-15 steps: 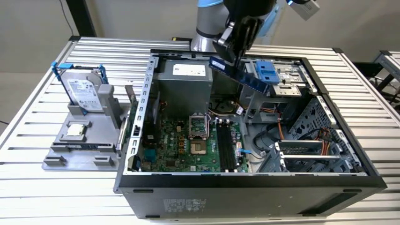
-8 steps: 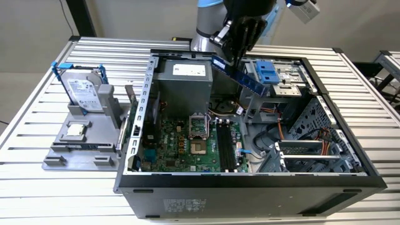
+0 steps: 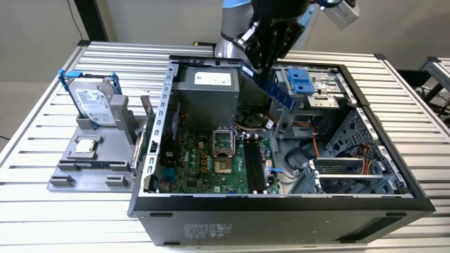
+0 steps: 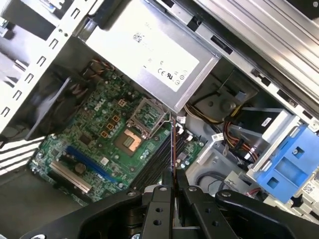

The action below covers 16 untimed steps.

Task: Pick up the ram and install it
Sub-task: 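Insert the ram into the slot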

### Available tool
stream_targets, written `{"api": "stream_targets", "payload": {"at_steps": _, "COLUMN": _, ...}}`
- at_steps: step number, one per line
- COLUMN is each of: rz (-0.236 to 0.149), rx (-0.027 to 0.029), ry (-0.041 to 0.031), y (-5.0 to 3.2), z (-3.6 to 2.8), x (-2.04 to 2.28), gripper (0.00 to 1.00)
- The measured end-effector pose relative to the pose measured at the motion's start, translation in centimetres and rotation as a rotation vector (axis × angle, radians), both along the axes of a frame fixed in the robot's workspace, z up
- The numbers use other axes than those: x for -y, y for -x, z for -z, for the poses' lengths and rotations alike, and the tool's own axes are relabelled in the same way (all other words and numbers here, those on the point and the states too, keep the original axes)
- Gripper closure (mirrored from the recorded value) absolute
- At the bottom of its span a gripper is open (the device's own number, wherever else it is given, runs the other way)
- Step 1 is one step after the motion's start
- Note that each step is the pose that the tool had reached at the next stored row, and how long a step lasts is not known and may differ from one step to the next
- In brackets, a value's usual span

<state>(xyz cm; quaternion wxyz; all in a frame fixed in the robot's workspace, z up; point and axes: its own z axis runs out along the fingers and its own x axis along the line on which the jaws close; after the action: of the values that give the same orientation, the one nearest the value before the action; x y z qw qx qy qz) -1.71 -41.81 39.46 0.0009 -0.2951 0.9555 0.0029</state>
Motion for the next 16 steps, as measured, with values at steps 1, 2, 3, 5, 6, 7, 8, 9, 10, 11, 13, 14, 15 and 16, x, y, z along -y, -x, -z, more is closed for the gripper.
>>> {"api": "stream_targets", "payload": {"at_steps": 1, "rz": 0.017, "rx": 0.0001, "ry": -0.0001, "y": 0.0, "z": 0.0, "x": 0.0, "gripper": 1.0}}
{"api": "stream_targets", "payload": {"at_steps": 2, "rz": 0.034, "rx": 0.0001, "ry": -0.0001, "y": 0.0, "z": 0.0, "x": 0.0, "gripper": 1.0}}
{"api": "stream_targets", "payload": {"at_steps": 3, "rz": 0.051, "rx": 0.0001, "ry": -0.0001, "y": 0.0, "z": 0.0, "x": 0.0, "gripper": 1.0}}
{"api": "stream_targets", "payload": {"at_steps": 5, "rz": 0.086, "rx": 0.0, "ry": 0.0, "y": 0.0, "z": 0.0, "x": 0.0, "gripper": 1.0}}
{"api": "stream_targets", "payload": {"at_steps": 6, "rz": 0.102, "rx": 0.0001, "ry": -0.0001, "y": 0.0, "z": 0.0, "x": 0.0, "gripper": 1.0}}
{"api": "stream_targets", "payload": {"at_steps": 7, "rz": 0.119, "rx": 0.0, "ry": 0.0, "y": 0.0, "z": 0.0, "x": 0.0, "gripper": 1.0}}
{"api": "stream_targets", "payload": {"at_steps": 8, "rz": 0.134, "rx": 0.0, "ry": 0.0, "y": 0.0, "z": 0.0, "x": 0.0, "gripper": 1.0}}
{"api": "stream_targets", "payload": {"at_steps": 9, "rz": 0.151, "rx": 0.0, "ry": -0.0001, "y": 0.0, "z": 0.0, "x": 0.0, "gripper": 1.0}}
{"api": "stream_targets", "payload": {"at_steps": 10, "rz": 0.168, "rx": 0.0, "ry": -0.0001, "y": 0.0, "z": 0.0, "x": 0.0, "gripper": 1.0}}
{"api": "stream_targets", "payload": {"at_steps": 11, "rz": 0.185, "rx": 0.0, "ry": 0.0, "y": 0.0, "z": 0.0, "x": 0.0, "gripper": 1.0}}
{"api": "stream_targets", "payload": {"at_steps": 13, "rz": 0.214, "rx": 0.0001, "ry": -0.0001, "y": 0.0, "z": 0.0, "x": 0.0, "gripper": 1.0}}
{"api": "stream_targets", "payload": {"at_steps": 14, "rz": 0.228, "rx": 0.0, "ry": 0.0, "y": 0.0, "z": 0.0, "x": 0.0, "gripper": 1.0}}
{"api": "stream_targets", "payload": {"at_steps": 15, "rz": 0.241, "rx": 0.0, "ry": 0.0, "y": 0.0, "z": 0.0, "x": 0.0, "gripper": 1.0}}
{"api": "stream_targets", "payload": {"at_steps": 16, "rz": 0.256, "rx": 0.0001, "ry": 0.0, "y": 0.0, "z": 0.0, "x": 0.0, "gripper": 1.0}}
